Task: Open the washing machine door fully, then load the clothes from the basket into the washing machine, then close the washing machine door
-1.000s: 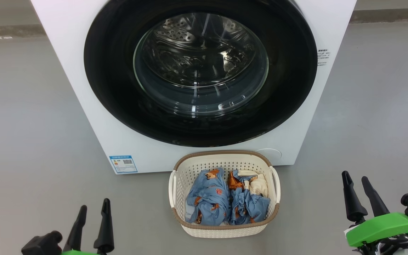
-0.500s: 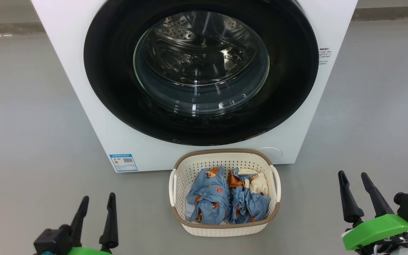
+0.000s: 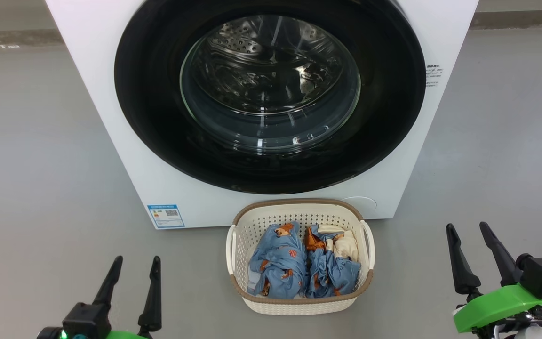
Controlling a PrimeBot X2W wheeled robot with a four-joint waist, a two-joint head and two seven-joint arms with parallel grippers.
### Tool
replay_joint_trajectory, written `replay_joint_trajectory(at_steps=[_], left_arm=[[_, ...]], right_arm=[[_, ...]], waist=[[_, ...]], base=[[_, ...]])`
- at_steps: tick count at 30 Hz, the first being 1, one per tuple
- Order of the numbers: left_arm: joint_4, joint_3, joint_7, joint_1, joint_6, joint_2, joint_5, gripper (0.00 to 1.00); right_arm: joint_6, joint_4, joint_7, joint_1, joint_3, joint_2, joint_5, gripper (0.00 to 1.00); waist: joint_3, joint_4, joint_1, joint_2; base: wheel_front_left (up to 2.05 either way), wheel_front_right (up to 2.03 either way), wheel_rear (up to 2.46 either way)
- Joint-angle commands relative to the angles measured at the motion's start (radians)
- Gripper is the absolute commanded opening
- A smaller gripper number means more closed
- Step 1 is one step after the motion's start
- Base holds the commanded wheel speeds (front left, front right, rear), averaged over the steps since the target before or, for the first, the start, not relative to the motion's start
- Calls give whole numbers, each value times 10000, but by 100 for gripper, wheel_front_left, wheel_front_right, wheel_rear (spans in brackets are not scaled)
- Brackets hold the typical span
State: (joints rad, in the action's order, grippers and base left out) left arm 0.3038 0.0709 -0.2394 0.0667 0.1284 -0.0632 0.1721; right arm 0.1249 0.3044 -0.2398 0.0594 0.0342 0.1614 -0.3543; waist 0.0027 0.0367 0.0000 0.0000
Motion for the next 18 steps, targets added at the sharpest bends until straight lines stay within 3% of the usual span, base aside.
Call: replay_joint_trajectory(at_steps=[1,18], left_arm=[[-168,-229,-176,533,22,-150,-340,100],[392,-376,-224,630,23,-124,-79,100]], right_arm=[[57,-288,-172,497,249,236,353,100],[58,-361,-220,303,-127,49,463,100]], waist=[[-7,-3,0,0],[-62,-62,0,0]], base=[[0,0,0],[0,0,0]])
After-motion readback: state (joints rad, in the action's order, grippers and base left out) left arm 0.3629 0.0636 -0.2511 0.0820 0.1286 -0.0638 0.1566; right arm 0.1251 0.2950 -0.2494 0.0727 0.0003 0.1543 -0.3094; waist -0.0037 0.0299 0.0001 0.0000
